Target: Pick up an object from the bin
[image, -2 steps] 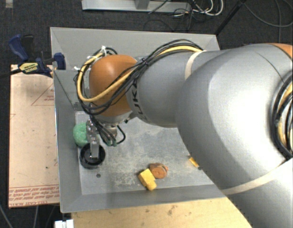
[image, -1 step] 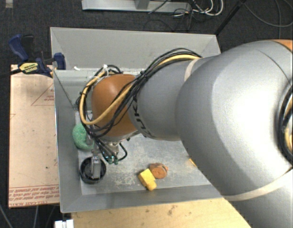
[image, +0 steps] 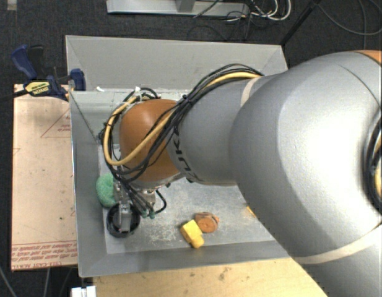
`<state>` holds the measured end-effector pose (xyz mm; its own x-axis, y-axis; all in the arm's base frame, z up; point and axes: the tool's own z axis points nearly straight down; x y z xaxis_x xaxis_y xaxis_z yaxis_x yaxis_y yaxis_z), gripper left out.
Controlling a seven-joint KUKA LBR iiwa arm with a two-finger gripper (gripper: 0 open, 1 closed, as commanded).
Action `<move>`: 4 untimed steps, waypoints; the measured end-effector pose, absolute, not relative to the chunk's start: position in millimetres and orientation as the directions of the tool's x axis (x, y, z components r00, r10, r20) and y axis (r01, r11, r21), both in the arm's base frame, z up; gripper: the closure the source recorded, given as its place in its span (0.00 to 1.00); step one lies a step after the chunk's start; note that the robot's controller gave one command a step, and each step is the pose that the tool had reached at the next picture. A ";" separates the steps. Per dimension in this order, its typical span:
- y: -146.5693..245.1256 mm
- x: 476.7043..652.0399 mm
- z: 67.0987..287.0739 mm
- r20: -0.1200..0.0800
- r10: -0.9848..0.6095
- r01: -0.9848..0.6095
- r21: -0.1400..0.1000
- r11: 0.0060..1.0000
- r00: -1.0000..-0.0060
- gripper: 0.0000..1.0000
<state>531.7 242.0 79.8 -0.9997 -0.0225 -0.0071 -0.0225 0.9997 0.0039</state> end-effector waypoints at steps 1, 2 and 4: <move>242.0 531.7 79.8 -0.007 -0.022 -0.023 0.004 1.000 -1.000 1.00; 244.1 504.3 91.7 -0.003 -0.147 -0.147 0.003 0.989 -0.989 1.00; 243.5 503.9 90.9 -0.001 -0.146 -0.146 0.002 0.989 -0.989 0.00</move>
Offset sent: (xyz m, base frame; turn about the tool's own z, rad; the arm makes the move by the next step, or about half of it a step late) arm -0.0284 0.0013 0.0111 -0.1269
